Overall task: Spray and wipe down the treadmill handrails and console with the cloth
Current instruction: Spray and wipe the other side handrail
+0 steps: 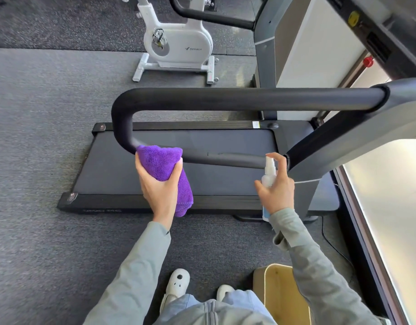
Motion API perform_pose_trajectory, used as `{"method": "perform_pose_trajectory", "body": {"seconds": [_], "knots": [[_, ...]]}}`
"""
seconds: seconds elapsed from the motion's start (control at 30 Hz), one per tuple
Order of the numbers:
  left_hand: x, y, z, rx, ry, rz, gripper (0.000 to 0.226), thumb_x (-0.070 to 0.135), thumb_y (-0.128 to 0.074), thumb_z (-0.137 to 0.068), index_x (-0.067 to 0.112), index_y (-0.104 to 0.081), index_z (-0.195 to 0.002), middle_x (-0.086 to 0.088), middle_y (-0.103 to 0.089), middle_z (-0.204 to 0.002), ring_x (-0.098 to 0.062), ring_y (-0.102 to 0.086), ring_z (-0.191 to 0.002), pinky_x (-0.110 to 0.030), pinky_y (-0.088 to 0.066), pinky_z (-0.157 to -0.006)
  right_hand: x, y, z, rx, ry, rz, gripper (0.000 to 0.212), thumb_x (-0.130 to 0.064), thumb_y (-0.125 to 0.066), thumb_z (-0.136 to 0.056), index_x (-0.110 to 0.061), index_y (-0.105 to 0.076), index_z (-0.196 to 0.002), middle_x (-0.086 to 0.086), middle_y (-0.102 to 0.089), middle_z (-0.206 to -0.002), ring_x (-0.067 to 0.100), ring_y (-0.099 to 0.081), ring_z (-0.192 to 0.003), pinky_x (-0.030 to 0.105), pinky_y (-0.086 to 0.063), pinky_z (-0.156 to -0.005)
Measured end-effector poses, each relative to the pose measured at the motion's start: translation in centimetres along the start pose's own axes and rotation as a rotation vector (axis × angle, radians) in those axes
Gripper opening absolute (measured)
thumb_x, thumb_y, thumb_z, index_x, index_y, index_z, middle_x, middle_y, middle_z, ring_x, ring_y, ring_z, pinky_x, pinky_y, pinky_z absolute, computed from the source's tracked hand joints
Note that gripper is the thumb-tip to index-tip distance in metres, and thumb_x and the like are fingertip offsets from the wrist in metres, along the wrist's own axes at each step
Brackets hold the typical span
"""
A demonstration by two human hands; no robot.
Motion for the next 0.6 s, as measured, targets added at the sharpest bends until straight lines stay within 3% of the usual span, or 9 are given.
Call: {"method": "perform_pose_trajectory", "body": {"seconds": [0.17, 0.27, 0.37, 0.47, 0.6], "knots": [[1.1, -1.1, 0.8, -0.026, -0.016, 0.034, 0.092, 0.052, -0.08, -0.067, 0.042, -0.03, -0.144, 0.018, -0.053, -0.132, -0.003, -0.055, -0.114, -0.025, -0.042, -0.097, -0.2, -0.1, 0.4, -0.038, 0.02, -0.056, 0.06, 0.002, -0.062, -0.075, -0.022, -0.046, -0.127, -0.003, -0.052, -0.07, 0.038, -0.054, -0.058, 0.052, -0.052, -0.065], [1.3, -1.1, 1.0, -0.037, -0.026, 0.052, 0.092, 0.052, -0.081, -0.066, 0.043, -0.031, -0.143, 0.023, -0.052, -0.129, 0.007, -0.054, -0.109, -0.013, -0.038, -0.088, -0.4, -0.7, 0.2, -0.105, 0.036, -0.003, 0.063, 0.001, -0.06, -0.075, -0.023, -0.044, -0.131, 0.004, -0.053, -0.064, 0.038, -0.055, -0.06, 0.051, -0.052, -0.068], [1.0, -0.6, 1.0, -0.051, -0.018, 0.049, 0.091, 0.052, -0.081, -0.066, 0.047, -0.03, -0.142, 0.024, -0.053, -0.129, 0.007, -0.054, -0.11, -0.017, -0.041, -0.089, -0.6, -0.8, 0.1, -0.104, 0.039, -0.013, 0.064, 0.0, -0.059, -0.075, -0.03, -0.043, -0.129, 0.013, -0.055, -0.064, 0.037, -0.055, -0.058, 0.052, -0.053, -0.066], [0.4, -0.2, 1.0, -0.051, 0.0, 0.05, 0.091, 0.052, -0.081, -0.066, 0.046, -0.031, -0.141, 0.021, -0.054, -0.129, 0.002, -0.056, -0.111, -0.024, -0.042, -0.095, -0.6, -0.3, 0.1, -0.045, 0.029, -0.08, 0.061, 0.001, -0.062, -0.075, -0.03, -0.045, -0.124, -0.003, -0.054, -0.072, 0.036, -0.054, -0.057, 0.054, -0.053, -0.061], [0.8, -0.3, 0.9, -0.071, -0.036, 0.031, 0.09, 0.046, -0.082, -0.069, 0.045, -0.031, -0.143, 0.024, -0.052, -0.13, 0.007, -0.053, -0.112, -0.017, -0.039, -0.093, -0.6, 0.2, 0.6, 0.02, 0.036, -0.11, 0.061, 0.003, -0.064, -0.073, -0.032, -0.044, -0.12, -0.018, -0.055, -0.08, 0.036, -0.054, -0.056, 0.054, -0.054, -0.059]]}}
Point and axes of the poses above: each hand's wrist, its own z-axis away from the middle knuckle, its own y-axis out of the back of the hand, x = y × z, the point moved 10 cm from there along -z, towards the middle knuckle
